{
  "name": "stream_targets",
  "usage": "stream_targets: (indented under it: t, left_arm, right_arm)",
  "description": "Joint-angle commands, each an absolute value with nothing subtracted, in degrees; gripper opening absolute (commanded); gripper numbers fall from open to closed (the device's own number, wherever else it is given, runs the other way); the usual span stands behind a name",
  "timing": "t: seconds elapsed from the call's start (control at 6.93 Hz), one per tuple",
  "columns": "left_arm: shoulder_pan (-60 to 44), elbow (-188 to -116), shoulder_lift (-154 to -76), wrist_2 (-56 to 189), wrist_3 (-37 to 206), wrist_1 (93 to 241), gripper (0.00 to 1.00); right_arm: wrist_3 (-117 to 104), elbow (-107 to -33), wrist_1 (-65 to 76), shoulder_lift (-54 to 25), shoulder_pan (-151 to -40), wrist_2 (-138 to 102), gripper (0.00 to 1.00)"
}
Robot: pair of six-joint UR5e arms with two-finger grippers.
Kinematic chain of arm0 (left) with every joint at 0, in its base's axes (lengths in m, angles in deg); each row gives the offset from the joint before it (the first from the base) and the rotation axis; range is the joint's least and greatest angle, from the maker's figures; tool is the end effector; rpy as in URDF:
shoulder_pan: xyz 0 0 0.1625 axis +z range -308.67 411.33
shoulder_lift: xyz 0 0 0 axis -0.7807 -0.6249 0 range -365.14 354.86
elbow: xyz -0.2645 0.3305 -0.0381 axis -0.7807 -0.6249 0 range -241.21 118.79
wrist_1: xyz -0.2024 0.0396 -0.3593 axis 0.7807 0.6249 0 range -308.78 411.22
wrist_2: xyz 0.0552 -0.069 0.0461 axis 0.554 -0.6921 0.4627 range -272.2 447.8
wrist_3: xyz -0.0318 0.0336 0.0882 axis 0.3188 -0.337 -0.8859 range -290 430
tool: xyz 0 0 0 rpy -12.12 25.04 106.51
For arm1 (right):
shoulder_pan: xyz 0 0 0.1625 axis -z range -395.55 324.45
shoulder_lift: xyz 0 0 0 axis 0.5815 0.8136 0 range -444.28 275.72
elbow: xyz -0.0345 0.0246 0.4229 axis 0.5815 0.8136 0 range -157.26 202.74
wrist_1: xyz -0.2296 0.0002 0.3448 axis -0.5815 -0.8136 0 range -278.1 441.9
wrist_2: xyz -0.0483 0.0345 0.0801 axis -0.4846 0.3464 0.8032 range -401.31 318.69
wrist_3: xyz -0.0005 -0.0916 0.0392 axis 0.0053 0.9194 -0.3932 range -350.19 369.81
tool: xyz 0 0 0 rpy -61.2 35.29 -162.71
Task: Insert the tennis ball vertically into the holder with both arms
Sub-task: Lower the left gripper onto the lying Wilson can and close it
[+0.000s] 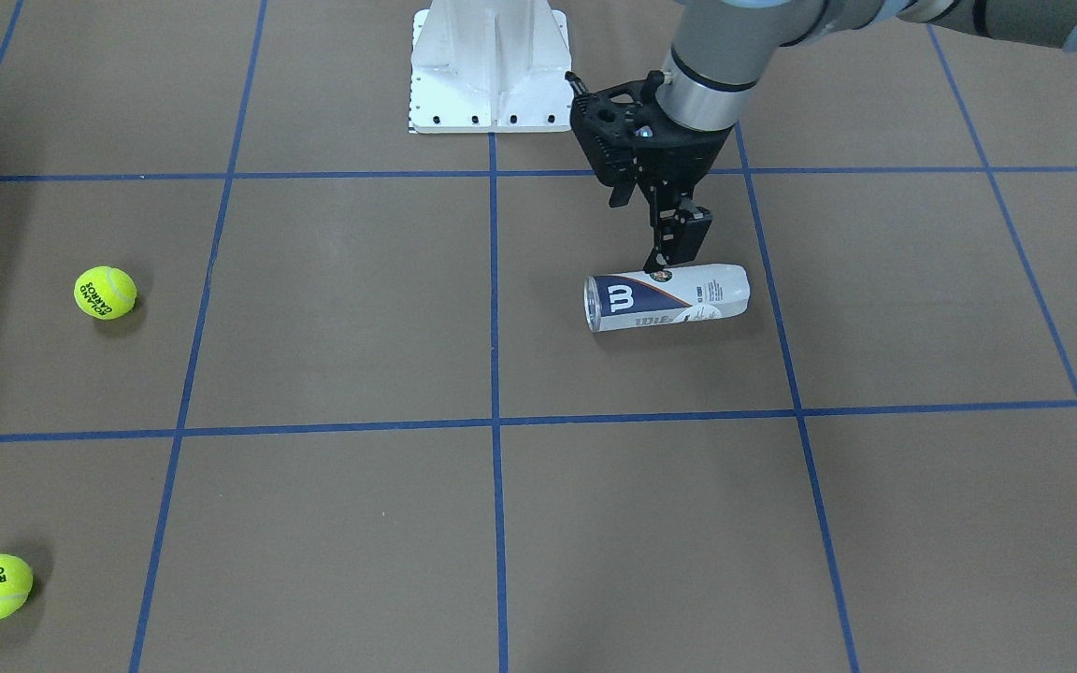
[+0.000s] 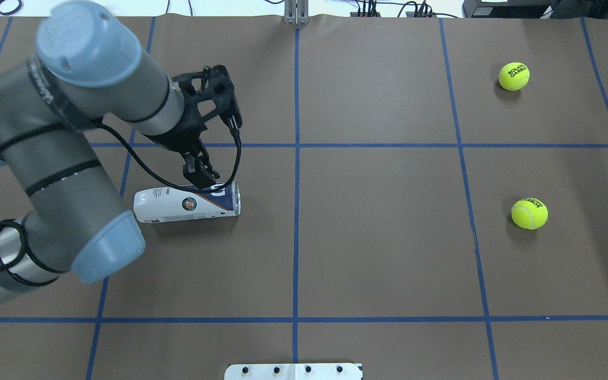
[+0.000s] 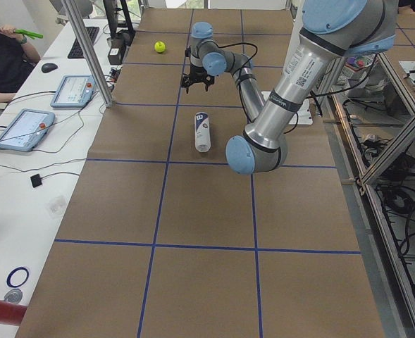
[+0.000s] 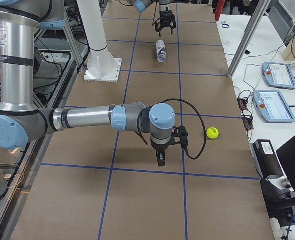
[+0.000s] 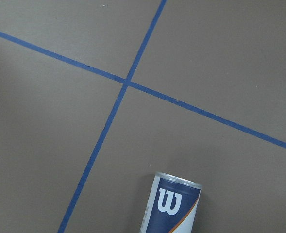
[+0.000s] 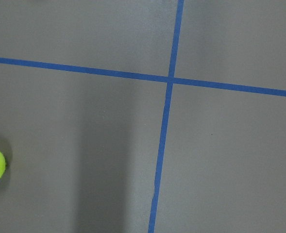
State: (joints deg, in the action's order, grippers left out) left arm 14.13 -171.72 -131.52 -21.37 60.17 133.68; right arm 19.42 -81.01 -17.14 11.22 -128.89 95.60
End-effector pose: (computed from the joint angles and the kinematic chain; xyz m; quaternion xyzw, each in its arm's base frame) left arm 0.4192 -0.4444 0.1618 0.3276 0.2917 0.5251 0.7293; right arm 0.0865 -0.4419 0.5987 0.0386 -0.3962 -0.0475 0.9161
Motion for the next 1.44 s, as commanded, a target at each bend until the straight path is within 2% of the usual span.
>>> stream_targets:
  t: [0.0, 1.3]
  left_arm:
    - [20.29, -169.68, -131.88, -13.53, 59.98, 133.92, 0.99]
    - [23.63, -159.65, -133.46, -8.27, 56.29, 136.63, 0.99]
  right_arm:
    - [19.39, -80.97, -17.06, 11.17, -128.89, 95.62, 1.00]
    - [19.39, -80.97, -17.15, 11.26, -128.89, 95.62, 1.00]
